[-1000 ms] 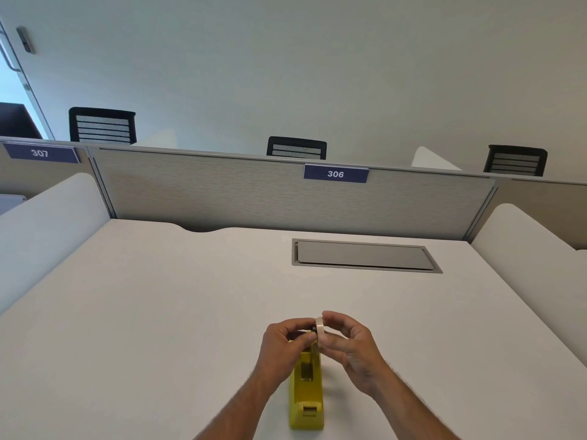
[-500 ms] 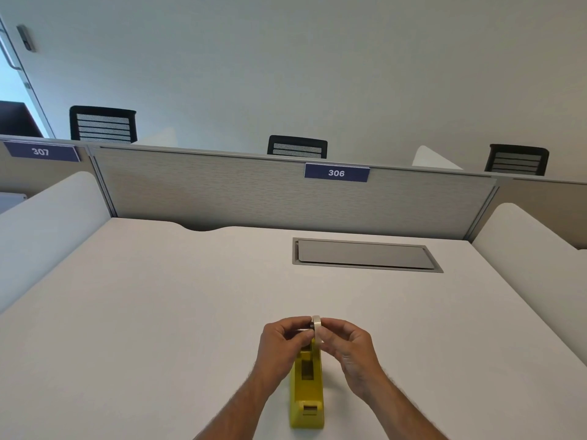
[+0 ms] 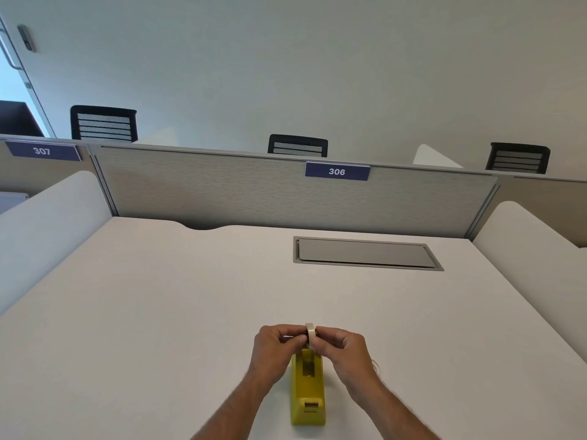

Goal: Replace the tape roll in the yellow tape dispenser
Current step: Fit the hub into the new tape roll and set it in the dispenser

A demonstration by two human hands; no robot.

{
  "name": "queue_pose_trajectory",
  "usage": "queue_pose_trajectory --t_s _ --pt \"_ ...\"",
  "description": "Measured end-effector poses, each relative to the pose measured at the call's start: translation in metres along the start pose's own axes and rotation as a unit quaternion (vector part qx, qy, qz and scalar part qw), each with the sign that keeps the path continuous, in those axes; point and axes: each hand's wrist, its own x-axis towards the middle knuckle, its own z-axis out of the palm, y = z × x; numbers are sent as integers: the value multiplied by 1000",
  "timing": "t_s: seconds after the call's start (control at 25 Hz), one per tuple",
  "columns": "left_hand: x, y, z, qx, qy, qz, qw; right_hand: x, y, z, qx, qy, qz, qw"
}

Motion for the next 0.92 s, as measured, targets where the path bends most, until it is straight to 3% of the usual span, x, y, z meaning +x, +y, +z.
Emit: queue_pose_trajectory --t_s 0.32,0.56,0.92 --pt "1 -5 -2 32 25 7 999 -2 4 6 -99 25 -36 994" --pt "2 -5 -2 70 23 25 997 -6 0 9 -235 26 -98 967" --pt "-1 -1 -3 104 13 42 994 -3 -4 7 -308 8 -93 947"
